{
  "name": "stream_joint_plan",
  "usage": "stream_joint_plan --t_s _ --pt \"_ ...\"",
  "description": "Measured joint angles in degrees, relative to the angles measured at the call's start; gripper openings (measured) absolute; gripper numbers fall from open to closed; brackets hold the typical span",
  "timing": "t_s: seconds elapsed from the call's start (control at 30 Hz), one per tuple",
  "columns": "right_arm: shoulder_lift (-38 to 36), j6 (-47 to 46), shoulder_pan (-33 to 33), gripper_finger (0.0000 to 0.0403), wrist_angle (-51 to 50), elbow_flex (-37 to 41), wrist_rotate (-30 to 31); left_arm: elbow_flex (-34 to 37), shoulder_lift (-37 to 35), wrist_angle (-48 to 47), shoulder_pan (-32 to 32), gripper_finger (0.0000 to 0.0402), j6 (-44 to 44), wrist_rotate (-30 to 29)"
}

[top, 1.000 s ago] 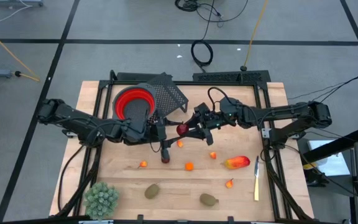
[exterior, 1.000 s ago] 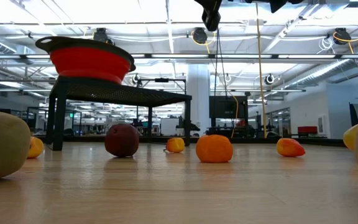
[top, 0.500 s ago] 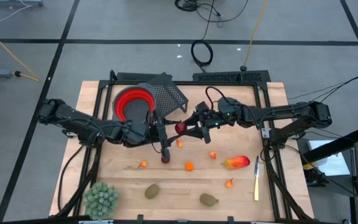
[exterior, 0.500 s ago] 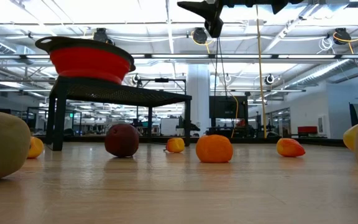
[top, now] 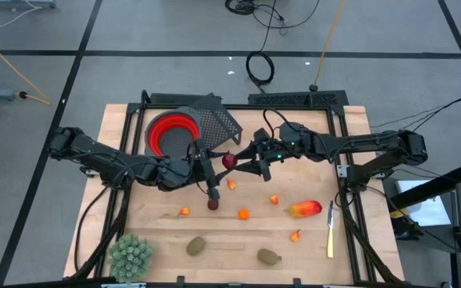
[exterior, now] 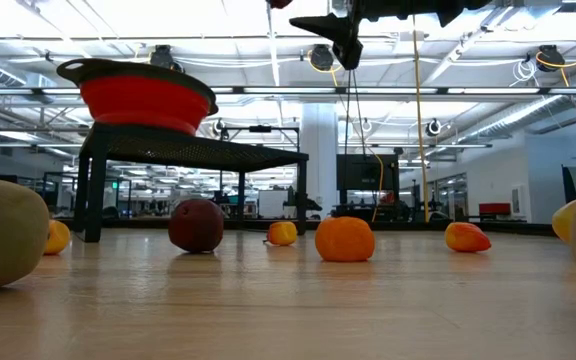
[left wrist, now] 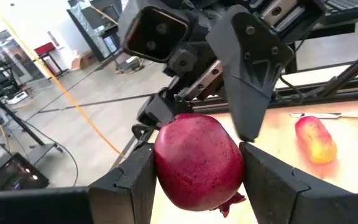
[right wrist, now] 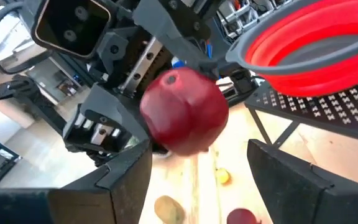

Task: Pick & Place Fruit
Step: Put the pomegranate into the red strainer bowl on the shelf

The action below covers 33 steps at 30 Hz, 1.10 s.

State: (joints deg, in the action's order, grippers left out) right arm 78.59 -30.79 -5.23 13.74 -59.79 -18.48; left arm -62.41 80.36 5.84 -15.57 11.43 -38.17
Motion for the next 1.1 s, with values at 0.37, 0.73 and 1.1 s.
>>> stream_joint_plan --t_s 0.37,0.73,1.1 --pt "-4.0 3.7 0.0 0.0211 -10.9 0.1 0.3 -0.1 -2.0 0.4 0.0 0.0198 0.8 -7.3" --pt "-8.4 15.3 0.0 0.008 -21.8 1.1 2.3 -0.1 -5.1 1.9 -0.8 0.0198 -1.3 -12.5" --pt "-20.4 22.5 0.0 0.0009 -22.0 11.5 3.7 -0.1 -7.3 1.5 -2.6 0.0198 -8.3 -17.3"
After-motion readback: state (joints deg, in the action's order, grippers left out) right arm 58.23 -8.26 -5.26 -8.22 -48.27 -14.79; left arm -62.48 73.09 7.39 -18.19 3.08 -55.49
